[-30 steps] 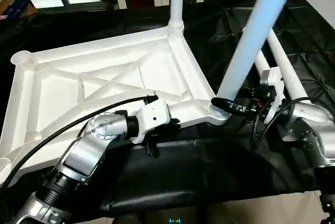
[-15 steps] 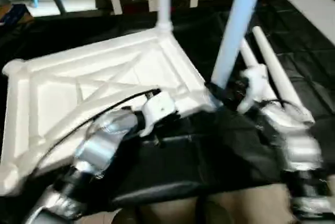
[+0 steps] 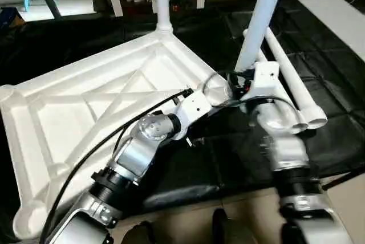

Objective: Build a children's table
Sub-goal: Rotate leg to tighten

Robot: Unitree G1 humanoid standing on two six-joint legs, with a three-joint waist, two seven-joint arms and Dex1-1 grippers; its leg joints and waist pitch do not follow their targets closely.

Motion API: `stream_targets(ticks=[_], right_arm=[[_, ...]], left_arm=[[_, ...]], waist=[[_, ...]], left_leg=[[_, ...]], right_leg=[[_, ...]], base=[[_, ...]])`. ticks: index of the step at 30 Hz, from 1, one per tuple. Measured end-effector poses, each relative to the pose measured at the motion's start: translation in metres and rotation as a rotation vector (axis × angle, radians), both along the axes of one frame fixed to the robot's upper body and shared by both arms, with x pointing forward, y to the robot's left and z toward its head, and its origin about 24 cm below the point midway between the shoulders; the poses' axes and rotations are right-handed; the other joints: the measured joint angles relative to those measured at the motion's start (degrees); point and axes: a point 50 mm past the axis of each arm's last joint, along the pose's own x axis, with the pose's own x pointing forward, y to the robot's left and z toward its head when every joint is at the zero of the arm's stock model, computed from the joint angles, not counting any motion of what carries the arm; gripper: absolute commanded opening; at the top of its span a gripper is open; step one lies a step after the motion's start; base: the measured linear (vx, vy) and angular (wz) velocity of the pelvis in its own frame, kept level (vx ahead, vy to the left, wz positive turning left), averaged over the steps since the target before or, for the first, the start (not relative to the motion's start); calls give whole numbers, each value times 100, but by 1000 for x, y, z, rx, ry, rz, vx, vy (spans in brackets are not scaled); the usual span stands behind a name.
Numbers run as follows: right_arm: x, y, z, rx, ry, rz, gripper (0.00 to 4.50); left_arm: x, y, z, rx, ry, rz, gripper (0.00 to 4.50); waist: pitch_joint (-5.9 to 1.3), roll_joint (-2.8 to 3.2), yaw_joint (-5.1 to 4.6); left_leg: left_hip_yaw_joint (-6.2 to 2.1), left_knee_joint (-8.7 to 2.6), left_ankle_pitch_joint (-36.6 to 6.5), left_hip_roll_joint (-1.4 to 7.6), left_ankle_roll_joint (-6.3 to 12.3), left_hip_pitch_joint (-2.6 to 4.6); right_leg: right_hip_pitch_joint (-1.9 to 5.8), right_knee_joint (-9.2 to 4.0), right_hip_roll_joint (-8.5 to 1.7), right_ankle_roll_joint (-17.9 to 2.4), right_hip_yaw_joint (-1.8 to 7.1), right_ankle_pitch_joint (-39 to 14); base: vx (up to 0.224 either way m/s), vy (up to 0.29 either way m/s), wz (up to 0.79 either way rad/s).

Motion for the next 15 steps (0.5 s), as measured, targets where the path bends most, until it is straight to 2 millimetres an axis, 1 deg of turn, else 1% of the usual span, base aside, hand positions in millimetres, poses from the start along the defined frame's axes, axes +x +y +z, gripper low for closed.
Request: stream_targets(ticks=[1, 3, 4, 5, 6, 7, 8, 10, 11, 13, 14, 15], right_arm=[[-4, -6, 0, -21, -14, 47, 250], [-13, -19, -1, -70, -30, 127, 250], [-23, -30, -5, -117, -20, 187, 271], [-30, -37, -8, -140, -10, 225, 280], [-34, -40, -10, -149, -4, 247, 289], [-37, -44, -9, -159, -4, 270, 289], [-40, -48, -8, -171, -9, 288, 306], [-44, -54, 1, -186, -35, 319, 322], [-46, -56, 5, -186, -47, 335, 329], [-53, -60, 15, -193, -78, 374, 348], [-55, -62, 17, -193, -86, 383, 358], [-56, -63, 19, -195, -90, 394, 358]], left_arm=[[-1, 2, 0, -3, -1, -20, 0], [-3, 3, 1, -2, -8, -53, 0], [-4, 8, 2, 3, -19, -71, 0], [-3, 12, 4, 5, -26, -77, 0], [-3, 16, 5, 8, -34, -77, 0], [-2, 19, 7, 10, -43, -76, 0], [-2, 20, 8, 7, -43, -78, 0], [-3, 21, 9, -5, -36, -91, 0], [-3, 20, 9, -8, -33, -96, 0], [-5, 19, 8, -13, -30, -116, 0], [-6, 19, 8, -16, -30, -124, 0], [-6, 19, 8, -18, -31, -128, 0]], waist=[[9, 16, 5], [23, 21, 24], [39, 29, 44], [45, 34, 56], [48, 36, 56], [49, 40, 59], [47, 42, 58], [47, 42, 65], [46, 43, 79], [45, 43, 103], [44, 45, 122], [43, 46, 125]], left_leg=[[-7, -42, 0, 0, 0, 2], [4, -86, 0, -7, 0, -4], [11, -94, 0, -8, 0, -10], [12, -96, 0, -7, 1, -25], [13, -96, 1, -7, 1, -40], [15, -86, 3, -13, 2, -63], [24, -64, 6, -13, 2, -70], [67, -1, 9, -21, 5, -84], [82, 20, 9, -21, 6, -76], [129, 40, 8, -9, 6, -48], [141, 40, 8, -6, 6, -44], [146, 39, 8, -5, 6, -41]], right_leg=[[12, -39, -11, 0, -41, 0], [8, -49, -23, 0, -46, 0], [4, -38, -22, 0, -36, 0], [-14, -25, -18, 0, -21, 0], [-45, -6, -18, -1, 0, 1], [-87, 27, -20, -4, 32, 3], [-116, 72, -22, -13, 61, 8], [-171, 179, -20, -71, 144, 49], [-176, 217, -14, -97, 179, 68], [-178, 293, -16, -97, 223, 68], [-180, 308, -16, -97, 233, 68], [-182, 318, -15, -96, 241, 68]], base=[[0, 0, 0], [0, 0, 0], [0, 0, 0], [0, 0, 0], [0, 0, 0], [0, 0, 0], [0, 0, 0], [0, 0, 0], [0, 0, 0], [0, 0, 0], [51, -15, 6], [0, 0, 0]])
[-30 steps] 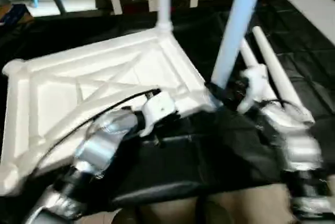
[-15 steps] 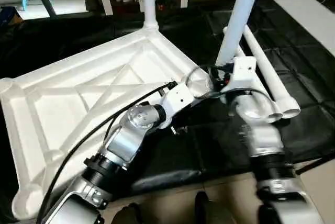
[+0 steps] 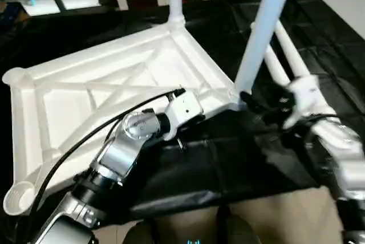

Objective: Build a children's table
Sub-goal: Rotate leg to tighten, then rotate table base

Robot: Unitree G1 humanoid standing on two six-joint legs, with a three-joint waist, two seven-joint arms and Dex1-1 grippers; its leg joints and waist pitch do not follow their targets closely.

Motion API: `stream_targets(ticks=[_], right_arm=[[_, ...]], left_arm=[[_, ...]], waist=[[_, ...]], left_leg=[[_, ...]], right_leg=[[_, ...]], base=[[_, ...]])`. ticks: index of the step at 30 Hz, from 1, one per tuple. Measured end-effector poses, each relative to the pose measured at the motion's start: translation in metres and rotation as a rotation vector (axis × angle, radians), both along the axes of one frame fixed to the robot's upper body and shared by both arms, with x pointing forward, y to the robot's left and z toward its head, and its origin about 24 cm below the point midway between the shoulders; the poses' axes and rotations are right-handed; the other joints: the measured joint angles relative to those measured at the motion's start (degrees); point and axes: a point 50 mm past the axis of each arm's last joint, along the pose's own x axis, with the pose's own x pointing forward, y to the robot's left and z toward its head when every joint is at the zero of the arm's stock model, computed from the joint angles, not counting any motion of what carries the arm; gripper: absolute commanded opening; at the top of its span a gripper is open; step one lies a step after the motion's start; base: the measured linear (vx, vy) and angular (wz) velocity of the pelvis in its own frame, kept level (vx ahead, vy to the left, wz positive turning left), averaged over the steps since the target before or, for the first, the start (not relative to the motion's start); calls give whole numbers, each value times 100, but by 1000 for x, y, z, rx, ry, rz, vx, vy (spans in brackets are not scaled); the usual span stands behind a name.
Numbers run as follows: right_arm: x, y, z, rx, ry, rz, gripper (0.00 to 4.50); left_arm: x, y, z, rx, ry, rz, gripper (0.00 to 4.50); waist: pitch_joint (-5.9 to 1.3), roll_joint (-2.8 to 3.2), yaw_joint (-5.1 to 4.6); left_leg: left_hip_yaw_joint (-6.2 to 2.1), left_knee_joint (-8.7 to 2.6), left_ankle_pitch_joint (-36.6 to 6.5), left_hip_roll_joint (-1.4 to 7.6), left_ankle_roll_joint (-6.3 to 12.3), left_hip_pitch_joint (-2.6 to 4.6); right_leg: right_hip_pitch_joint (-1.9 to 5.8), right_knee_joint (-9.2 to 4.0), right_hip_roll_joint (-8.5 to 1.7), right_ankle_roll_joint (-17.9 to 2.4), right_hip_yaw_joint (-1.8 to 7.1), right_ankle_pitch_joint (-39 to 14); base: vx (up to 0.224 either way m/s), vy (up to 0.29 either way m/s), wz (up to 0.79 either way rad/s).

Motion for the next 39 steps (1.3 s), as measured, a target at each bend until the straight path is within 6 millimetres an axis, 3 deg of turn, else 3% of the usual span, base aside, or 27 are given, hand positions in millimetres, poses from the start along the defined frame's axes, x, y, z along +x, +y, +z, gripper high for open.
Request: stream_targets(ticks=[3, 5, 10, 16, 22, 28, 32, 39], right_arm=[[-14, -2, -1, -6, 27, 56, 378], [-24, 0, -8, -22, 77, 79, 407], [-23, 9, -13, 17, 77, 22, 444], [-31, 25, -8, 46, 58, 70, 444], [-34, 23, -21, 32, 98, -4, 444], [-34, 27, -21, 37, 94, -48, 444], [-33, 30, -25, 17, 106, -73, 444], [-33, 34, -28, 9, 111, -92, 444]], left_arm=[[0, -2, 0, 0, -1, -7, 0], [5, 1, 2, 5, -7, 13, 0], [8, 10, 4, 20, -21, 25, 0], [14, 12, 4, 28, -29, 78, 0], [25, 19, 9, -1, -1, 195, 0], [37, 1, 15, -151, 126, 350, 0], [44, -15, 19, -304, 215, 424, 0], [45, -33, 21, -374, 260, 477, 0]], waist=[[-4, 4, 28], [-13, 18, 20], [-41, 64, -3], [-71, 97, 15], [-83, 117, -9], [-86, 122, -14], [-91, 131, 30], [-93, 136, 92]], left_leg=[[5, 3, 0, 2, 0, 0], [13, 3, 0, 4, 0, -1], [3, 29, 0, 7, -1, -25], [6, 31, 5, 7, 8, -21], [7, 29, 4, 7, 8, -28], [8, 42, 5, 5, 10, -51], [2, 80, 16, 8, 28, -111], [2, 109, -2, 2, 58, -140]], right_leg=[[-7, 43, 8, 0, 31, 0], [-8, 56, 54, 1, 109, 1], [-19, 61, 80, 2, 119, 2], [-18, 91, 81, -32, 129, 24], [-21, 91, 81, -30, 127, 23], [-31, 81, 80, -30, 129, 23], [-83, 91, 81, -17, 124, 47], [-83, 79, 80, -16, 118, 47]], base=[[0, 0, 0], [0, 0, 0], [0, 0, 0], [0, 0, 0], [0, 0, 0], [0, 0, 0], [0, 0, 0], [0, 0, 0]])
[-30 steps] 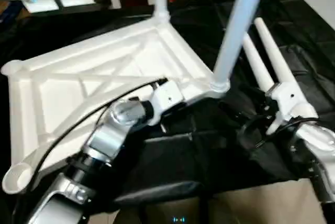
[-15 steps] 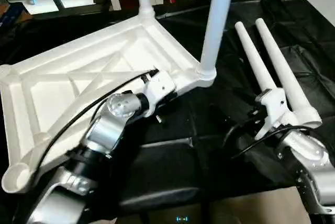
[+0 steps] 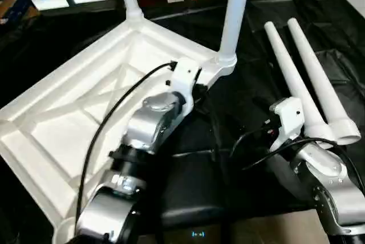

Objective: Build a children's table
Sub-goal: Rotate table base

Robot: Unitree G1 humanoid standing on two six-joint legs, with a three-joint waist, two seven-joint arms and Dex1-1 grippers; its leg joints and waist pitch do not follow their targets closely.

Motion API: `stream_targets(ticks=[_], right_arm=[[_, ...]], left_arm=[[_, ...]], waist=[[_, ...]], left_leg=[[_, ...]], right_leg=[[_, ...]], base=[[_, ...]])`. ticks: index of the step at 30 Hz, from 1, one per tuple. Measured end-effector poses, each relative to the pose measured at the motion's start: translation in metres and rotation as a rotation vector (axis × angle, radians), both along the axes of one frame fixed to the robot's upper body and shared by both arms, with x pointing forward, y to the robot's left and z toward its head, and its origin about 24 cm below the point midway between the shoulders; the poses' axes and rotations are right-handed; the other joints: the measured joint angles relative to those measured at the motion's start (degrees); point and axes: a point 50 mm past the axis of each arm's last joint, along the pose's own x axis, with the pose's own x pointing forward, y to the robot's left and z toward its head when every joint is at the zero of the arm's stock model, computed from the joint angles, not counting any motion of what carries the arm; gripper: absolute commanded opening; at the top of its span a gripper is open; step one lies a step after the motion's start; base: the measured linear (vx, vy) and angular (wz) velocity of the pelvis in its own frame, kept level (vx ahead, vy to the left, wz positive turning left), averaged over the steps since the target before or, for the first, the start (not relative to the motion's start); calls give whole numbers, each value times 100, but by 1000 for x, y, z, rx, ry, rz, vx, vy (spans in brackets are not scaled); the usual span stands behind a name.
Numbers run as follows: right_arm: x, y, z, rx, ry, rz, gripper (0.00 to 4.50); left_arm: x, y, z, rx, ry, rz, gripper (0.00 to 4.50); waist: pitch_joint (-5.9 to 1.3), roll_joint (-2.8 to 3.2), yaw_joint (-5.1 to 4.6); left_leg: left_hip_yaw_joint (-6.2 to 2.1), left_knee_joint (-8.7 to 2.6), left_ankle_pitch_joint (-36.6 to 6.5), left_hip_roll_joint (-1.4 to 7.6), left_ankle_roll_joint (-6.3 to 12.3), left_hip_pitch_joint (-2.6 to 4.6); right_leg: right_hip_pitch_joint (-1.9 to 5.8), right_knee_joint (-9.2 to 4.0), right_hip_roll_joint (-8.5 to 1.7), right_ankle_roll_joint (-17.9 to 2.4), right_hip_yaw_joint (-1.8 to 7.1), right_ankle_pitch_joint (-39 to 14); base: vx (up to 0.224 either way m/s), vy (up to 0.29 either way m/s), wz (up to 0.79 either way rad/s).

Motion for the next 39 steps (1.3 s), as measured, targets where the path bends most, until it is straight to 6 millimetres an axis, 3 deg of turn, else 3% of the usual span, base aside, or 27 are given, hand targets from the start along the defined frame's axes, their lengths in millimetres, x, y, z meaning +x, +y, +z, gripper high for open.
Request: stream_targets(ticks=[5, 7, 11, 12, 18, 21, 26, 31, 36, 39], right_arm=[[-1, 0, -3, -17, 12, -7, 444], [-2, 0, -6, -22, 19, -11, 448], [-3, 3, -7, -25, 23, -2, 448], [-3, 3, -7, -26, 23, 0, 448], [-2, 4, -8, -43, 23, 1, 448], [-3, 6, -8, -46, 26, 10, 448], [-2, 5, -8, -47, 25, 6, 448], [4, 11, -4, -27, 9, 17, 448], [14, 19, -3, -26, 13, 36, 448], [31, 28, 3, -55, -7, 61, 448]], left_arm=[[0, -4, -1, -27, -12, -12, 0], [-1, -3, 0, -60, 0, -40, 55], [-4, -4, 25, -149, -90, -71, 66], [-4, -4, 30, -157, -109, -73, 90], [-7, -3, 38, -201, -118, -112, 129], [-6, 8, 47, -187, -165, -91, 158], [6, 83, 54, 42, -235, 60, 169], [-3, 145, 52, 226, -194, 89, 169], [-16, 184, 55, 322, -155, 73, 169], [-24, 221, 55, 425, -95, 114, 169]], waist=[[0, 0, 29], [0, 0, 60], [-1, 0, 115], [-1, 0, 124], [-1, -1, 111], [-1, 0, 78], [-1, 0, 4], [0, -6, 2], [3, -27, 45], [7, -39, -6]], left_leg=[[0, 9, 0, 1, 0, -2], [0, 9, 0, 2, 0, -3], [-1, 22, 0, 3, 1, -7], [-1, 32, 0, 3, 1, -7], [1, 90, 1, 6, 0, -10], [4, 98, 1, 4, -3, -11], [-24, 90, -8, 7, -20, 4], [-23, 88, -6, 10, -22, 5], [-3, 85, 2, 5, -16, -2], [1, 84, 2, 6, -16, 0]], right_leg=[[0, 4, -1, 1, 1, 2], [-3, 6, -1, 2, 0, 2], [-3, 20, -4, 1, -1, 2], [-3, 32, -7, 1, -1, 1], [3, 70, -11, 5, 8, -1], [5, 69, -10, 13, 16, -4], [5, 71, -3, 42, 11, -8], [4, 83, -2, 21, 16, 4], [2, 87, -4, 22, 26, 1], [-2, 92, -3, 22, 29, 1]], base=[[0, 0, 0], [0, 0, 0], [0, 0, 0], [0, 0, 0], [0, 0, 0], [0, 0, 0], [0, 0, 0], [0, 0, 0], [0, 0, 0], [0, 0, 0]])
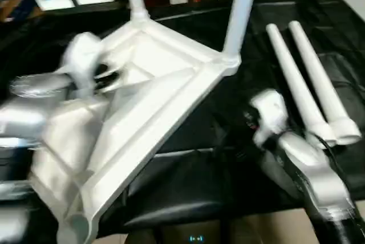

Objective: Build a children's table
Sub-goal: Rotate table base

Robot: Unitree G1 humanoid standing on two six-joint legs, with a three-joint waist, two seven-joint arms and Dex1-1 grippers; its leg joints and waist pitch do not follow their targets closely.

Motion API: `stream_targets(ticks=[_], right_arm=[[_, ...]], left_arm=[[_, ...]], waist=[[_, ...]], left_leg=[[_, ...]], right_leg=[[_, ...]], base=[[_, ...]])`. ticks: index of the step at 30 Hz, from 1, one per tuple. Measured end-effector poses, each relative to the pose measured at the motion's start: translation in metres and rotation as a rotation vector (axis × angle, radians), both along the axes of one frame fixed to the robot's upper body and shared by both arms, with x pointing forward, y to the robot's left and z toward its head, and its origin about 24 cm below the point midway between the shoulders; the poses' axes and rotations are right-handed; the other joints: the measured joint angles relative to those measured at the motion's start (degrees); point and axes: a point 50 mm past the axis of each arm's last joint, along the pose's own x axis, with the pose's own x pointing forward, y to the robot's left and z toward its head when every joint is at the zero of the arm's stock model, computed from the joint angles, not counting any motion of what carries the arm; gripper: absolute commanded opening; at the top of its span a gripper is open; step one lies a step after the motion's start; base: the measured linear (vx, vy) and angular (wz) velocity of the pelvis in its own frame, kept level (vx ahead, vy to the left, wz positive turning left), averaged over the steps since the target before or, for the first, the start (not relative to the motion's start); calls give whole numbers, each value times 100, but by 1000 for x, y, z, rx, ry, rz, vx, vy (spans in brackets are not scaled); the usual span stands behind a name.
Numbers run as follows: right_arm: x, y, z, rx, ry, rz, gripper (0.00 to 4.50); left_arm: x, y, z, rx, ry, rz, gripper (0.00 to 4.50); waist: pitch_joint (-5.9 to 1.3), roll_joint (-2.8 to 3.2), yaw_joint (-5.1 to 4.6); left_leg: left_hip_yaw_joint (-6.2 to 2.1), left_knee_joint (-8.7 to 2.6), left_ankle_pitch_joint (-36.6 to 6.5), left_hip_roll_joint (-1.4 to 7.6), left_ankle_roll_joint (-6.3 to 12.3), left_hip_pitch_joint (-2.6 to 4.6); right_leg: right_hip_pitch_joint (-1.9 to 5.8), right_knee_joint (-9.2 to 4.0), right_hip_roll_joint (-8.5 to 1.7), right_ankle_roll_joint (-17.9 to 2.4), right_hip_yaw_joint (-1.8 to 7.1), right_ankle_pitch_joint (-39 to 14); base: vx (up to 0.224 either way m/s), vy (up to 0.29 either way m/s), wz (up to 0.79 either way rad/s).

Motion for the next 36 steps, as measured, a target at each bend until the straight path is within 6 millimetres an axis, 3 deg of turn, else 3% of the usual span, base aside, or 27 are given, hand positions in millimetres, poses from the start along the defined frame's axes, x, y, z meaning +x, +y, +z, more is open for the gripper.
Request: stream_targets(ticks=[4, 13, 19, 31, 36], right_arm=[[18, 15, -6, -62, 24, 38, 448], [54, 20, -6, -206, 68, -3, 448], [63, 21, -13, -245, 117, -10, 448], [77, 32, -14, -256, 126, 11, 448], [77, 39, -17, -236, 126, 27, 448]], left_arm=[[-9, 24, -7, 99, 68, 30, 169], [-21, 40, -20, 202, 170, 6, 169], [-29, 25, -58, 238, 298, -73, 169], [-37, -17, -67, 242, 310, -179, 169], [-47, -39, -71, 174, 332, -243, 169]], waist=[[-1, -11, 52], [10, -119, 83], [27, -160, 76], [26, -170, 54], [29, -176, -12]], left_leg=[[0, 7, -4, 1, -13, 2], [19, 10, 3, -3, -62, 28], [20, 11, 5, -1, -65, 31], [24, 3, 4, -2, -66, 53], [22, -1, 4, -2, -66, 52]], right_leg=[[1, 15, -4, 2, 7, -2], [-6, 75, 5, 6, 101, -13], [-7, 80, 11, 5, 110, -13], [2, 81, 10, 35, 120, -31], [1, 80, 10, 36, 122, -32]], base=[[0, 0, 0], [0, 0, 0], [0, 0, 0], [0, 0, 0], [0, 0, 0]])
